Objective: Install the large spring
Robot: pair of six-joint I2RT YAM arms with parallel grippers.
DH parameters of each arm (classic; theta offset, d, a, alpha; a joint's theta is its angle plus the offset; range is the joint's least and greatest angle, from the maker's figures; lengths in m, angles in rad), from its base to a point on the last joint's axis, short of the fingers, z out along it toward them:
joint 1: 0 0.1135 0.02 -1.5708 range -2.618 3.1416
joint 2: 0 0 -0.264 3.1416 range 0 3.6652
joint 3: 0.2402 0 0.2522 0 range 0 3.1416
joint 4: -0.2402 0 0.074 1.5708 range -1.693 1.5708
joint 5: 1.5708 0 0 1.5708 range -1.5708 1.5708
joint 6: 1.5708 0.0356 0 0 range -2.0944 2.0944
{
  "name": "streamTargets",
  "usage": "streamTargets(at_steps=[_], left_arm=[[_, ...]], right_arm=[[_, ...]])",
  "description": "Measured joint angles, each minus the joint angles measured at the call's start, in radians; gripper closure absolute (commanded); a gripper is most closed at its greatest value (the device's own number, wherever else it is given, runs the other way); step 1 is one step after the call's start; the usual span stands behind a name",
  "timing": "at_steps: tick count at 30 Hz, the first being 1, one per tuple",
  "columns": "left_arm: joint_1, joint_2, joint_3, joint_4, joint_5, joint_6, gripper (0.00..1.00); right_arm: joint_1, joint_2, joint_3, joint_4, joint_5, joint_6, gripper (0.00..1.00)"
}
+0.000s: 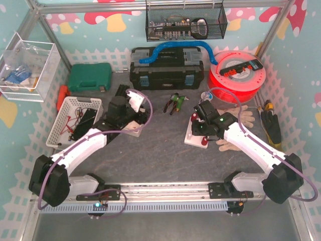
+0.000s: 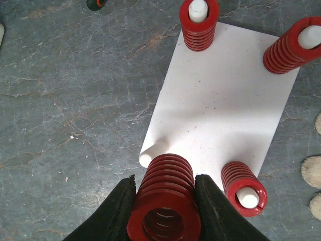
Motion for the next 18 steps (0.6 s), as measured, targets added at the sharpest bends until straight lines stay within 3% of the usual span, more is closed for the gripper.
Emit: streamTargets(at_steps=[8, 18], left_arm=[[0.148, -0.017, 0.0, -0.002, 0.005, -0.132, 0.23], [0.16, -0.044, -0.008, -0.007, 0.012, -0.168, 0.23]], right_arm=[[0.002, 0.042, 0.0, 0.043, -0.008, 0.0, 1.0], [0.011, 0.101, 0.002, 0.064, -0.018, 0.008, 1.0]])
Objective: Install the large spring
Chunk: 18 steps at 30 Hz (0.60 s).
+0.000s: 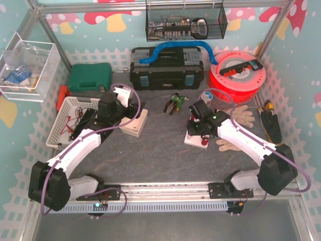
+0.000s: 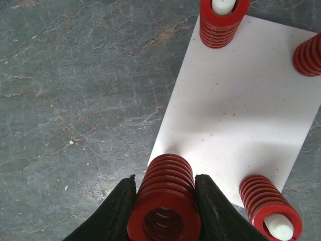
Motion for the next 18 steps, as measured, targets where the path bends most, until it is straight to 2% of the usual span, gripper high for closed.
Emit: streamTargets(at_steps=[18], left_arm=[[0.005, -0.023, -0.022, -0.016, -0.015, 0.001, 0.22]], right_arm=[[0.006, 0.052, 0.021, 0.055, -0.018, 0.009, 0.97]])
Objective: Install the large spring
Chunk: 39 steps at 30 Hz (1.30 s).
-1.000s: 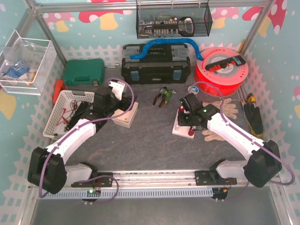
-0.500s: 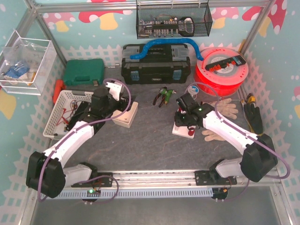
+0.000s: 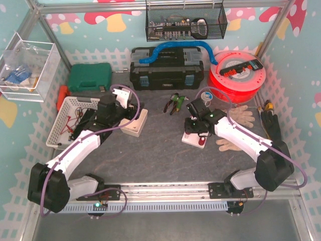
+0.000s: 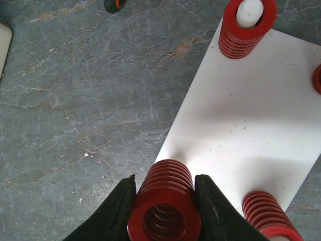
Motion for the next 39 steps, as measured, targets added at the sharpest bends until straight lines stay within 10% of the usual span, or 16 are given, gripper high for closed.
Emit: streamTargets(at_steps=[39], left_arm=[[0.002, -0.002, 0.0, -0.016, -0.014, 0.003, 0.22]], right_arm=[[0.018, 0.032, 0.055, -0.074, -0.016, 0.006, 0.97]])
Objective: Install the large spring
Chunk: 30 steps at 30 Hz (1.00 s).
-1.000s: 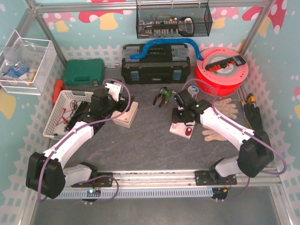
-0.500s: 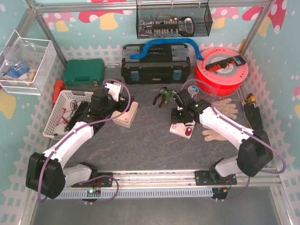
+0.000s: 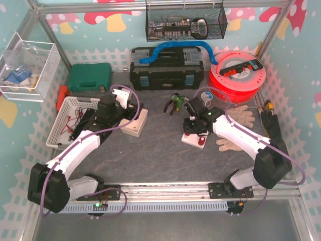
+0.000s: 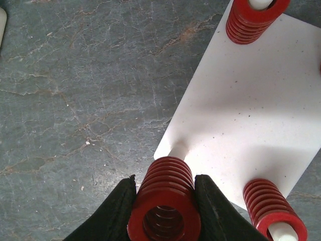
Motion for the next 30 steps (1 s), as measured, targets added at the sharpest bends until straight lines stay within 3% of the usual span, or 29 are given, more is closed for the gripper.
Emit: streamTargets(at_steps=[8, 16, 23, 24, 25, 27, 30], left_arm=[[0.0, 0.0, 0.0, 0.0, 0.0, 0.0, 0.22], [0.0, 0.002, 0.0, 0.0, 0.004, -0.012, 0.22], [0.0, -0.046, -0.037, 0.007, 0.004, -0.057, 0.21], [0.0, -0.059, -0.042, 0.008, 0.003, -0.064, 0.18], [0.0, -0.072, -0.046, 0.01, 0.003, -0.07, 0.03], [0.0, -0.1, -0.053, 0.019, -0.005, -0.082, 0.01], [0.0, -0.142, -0.06, 0.04, -0.032, -0.099, 0.01]], right_arm=[[0.001, 0.034, -0.051, 0.084, 0.006, -0.001, 0.86], [0.008, 0.129, -0.053, 0.125, 0.023, -0.017, 0.49], [0.007, 0.06, -0.047, 0.108, 0.068, -0.016, 0.19], [0.007, 0.035, -0.038, 0.095, 0.083, -0.016, 0.12], [0.007, 0.01, -0.029, 0.087, 0.101, -0.015, 0.08], [0.006, -0.056, -0.011, 0.078, 0.151, -0.018, 0.02], [-0.002, -0.172, 0.007, 0.097, 0.254, -0.05, 0.01]])
